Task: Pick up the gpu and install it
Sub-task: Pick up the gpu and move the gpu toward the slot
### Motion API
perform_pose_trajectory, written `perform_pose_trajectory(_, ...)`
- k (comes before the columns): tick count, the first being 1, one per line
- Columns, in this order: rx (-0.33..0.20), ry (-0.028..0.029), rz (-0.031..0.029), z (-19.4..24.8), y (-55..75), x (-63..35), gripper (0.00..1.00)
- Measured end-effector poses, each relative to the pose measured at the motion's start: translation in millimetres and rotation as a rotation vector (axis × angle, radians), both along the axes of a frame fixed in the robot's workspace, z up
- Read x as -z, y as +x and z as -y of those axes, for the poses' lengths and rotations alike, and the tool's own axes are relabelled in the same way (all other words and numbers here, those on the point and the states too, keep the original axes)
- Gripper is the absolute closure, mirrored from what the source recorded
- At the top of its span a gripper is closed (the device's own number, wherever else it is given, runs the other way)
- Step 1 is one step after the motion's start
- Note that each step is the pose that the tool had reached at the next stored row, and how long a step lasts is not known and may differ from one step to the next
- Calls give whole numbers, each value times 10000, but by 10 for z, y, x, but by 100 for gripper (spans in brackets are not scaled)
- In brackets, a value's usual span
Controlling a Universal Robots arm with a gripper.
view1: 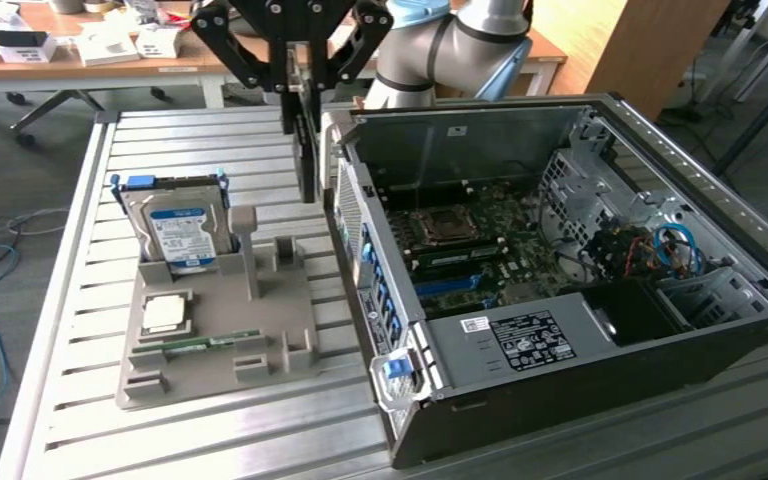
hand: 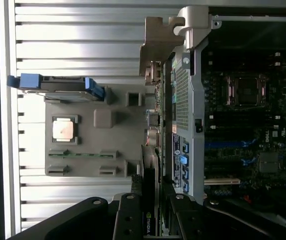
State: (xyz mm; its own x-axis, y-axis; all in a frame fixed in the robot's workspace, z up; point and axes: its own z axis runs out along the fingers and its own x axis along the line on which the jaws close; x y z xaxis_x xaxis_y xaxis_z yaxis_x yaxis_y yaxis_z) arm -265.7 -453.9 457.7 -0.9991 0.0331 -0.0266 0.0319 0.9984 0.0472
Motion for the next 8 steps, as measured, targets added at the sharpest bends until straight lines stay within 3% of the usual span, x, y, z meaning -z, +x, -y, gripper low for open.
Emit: perform_pose_trajectory(8, -2, 92, 0, 0, 340, 0, 74)
